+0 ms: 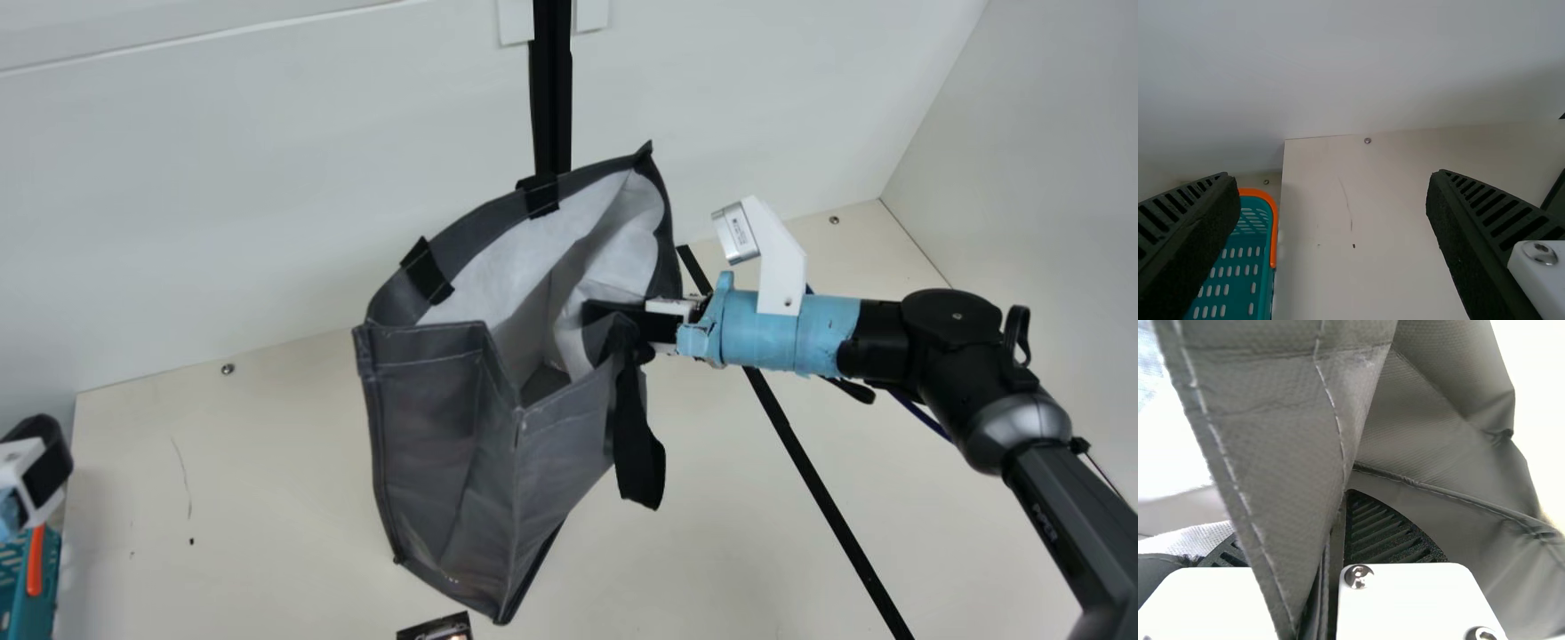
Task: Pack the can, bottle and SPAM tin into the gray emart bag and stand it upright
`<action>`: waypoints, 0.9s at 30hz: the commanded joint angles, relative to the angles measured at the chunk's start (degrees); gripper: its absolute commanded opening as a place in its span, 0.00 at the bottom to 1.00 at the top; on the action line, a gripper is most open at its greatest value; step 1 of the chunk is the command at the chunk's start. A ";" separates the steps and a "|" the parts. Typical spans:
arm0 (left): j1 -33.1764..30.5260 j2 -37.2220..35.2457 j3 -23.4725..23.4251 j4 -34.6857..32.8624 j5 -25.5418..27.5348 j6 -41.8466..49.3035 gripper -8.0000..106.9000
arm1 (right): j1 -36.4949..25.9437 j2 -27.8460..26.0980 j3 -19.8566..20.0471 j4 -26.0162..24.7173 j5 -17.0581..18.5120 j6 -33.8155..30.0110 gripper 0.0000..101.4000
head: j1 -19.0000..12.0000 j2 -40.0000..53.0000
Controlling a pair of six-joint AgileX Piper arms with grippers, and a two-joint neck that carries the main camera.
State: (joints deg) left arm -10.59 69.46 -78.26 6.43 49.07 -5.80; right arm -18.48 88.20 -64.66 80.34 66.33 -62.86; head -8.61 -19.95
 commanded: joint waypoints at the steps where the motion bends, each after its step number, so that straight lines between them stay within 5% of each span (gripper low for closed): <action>1: 0.00 0.00 0.00 0.00 0.00 0.00 0.85 | -0.57 -0.50 -0.06 -1.94 -0.89 0.28 0.00 | -1.39 -0.05; 27: 0.00 0.00 0.00 0.00 0.00 0.00 0.85 | -10.86 -6.46 -8.49 -20.69 -4.23 5.60 0.00 | -1.39 -0.05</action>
State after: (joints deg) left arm -10.59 69.46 -78.26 6.43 49.07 -5.80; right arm -29.03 81.82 -72.75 59.88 62.20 -57.42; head -8.70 -19.95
